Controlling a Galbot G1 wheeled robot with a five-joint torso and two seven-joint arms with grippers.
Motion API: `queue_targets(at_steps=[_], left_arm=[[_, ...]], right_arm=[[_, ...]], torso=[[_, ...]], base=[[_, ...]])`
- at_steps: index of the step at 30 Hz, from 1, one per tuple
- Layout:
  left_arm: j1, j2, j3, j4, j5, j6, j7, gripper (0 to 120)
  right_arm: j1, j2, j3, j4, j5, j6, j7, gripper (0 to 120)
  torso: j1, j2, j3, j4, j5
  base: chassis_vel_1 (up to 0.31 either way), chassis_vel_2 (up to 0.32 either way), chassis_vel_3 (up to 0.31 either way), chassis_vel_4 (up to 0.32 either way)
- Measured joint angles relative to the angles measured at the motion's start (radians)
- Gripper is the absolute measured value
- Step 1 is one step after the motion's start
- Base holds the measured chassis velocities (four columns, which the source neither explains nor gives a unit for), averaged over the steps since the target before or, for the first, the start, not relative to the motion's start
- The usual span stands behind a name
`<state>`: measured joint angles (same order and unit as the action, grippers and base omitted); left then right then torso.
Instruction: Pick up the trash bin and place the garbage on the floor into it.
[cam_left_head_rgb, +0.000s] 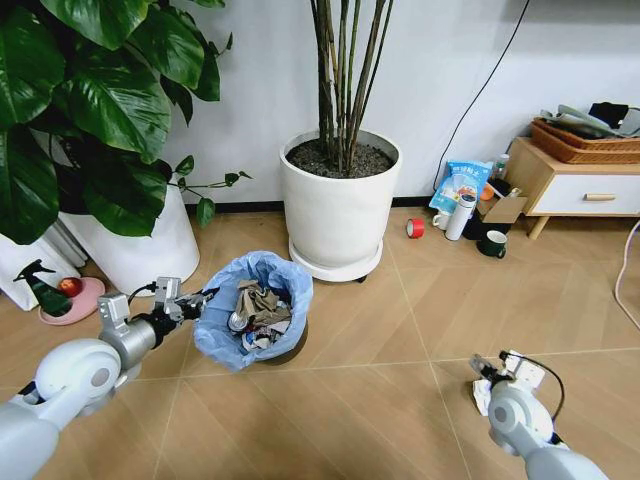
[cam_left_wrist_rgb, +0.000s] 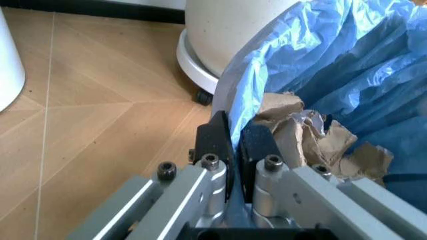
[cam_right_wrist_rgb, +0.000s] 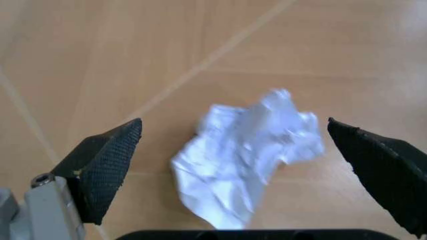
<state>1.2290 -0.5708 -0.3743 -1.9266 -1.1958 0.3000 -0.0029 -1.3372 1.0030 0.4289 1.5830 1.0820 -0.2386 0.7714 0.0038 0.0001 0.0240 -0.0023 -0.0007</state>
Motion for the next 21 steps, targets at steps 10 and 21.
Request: queue_targets(at_steps=[10, 21], left_arm=[[0.0, -0.001, -0.002, 0.003, 0.0, -0.001, 0.001, 0], [0.021, 0.014, -0.023, 0.004, -0.003, -0.003, 0.004, 0]], right_arm=[[0.02, -0.004, 0.006, -0.085, 0.036, -0.028, 0.011, 100], [0.169, 0.049, -0.066, -0.29, -0.03, 0.003, -0.059, 100]], torso=[[0.0, 0.0, 0.0, -0.0001, -0.0001], [0.0, 0.0, 0.0, 0.0001, -0.0001]], base=[[0.0, 0.0, 0.0, 0.0], [0.0, 0.0, 0.0, 0.0]])
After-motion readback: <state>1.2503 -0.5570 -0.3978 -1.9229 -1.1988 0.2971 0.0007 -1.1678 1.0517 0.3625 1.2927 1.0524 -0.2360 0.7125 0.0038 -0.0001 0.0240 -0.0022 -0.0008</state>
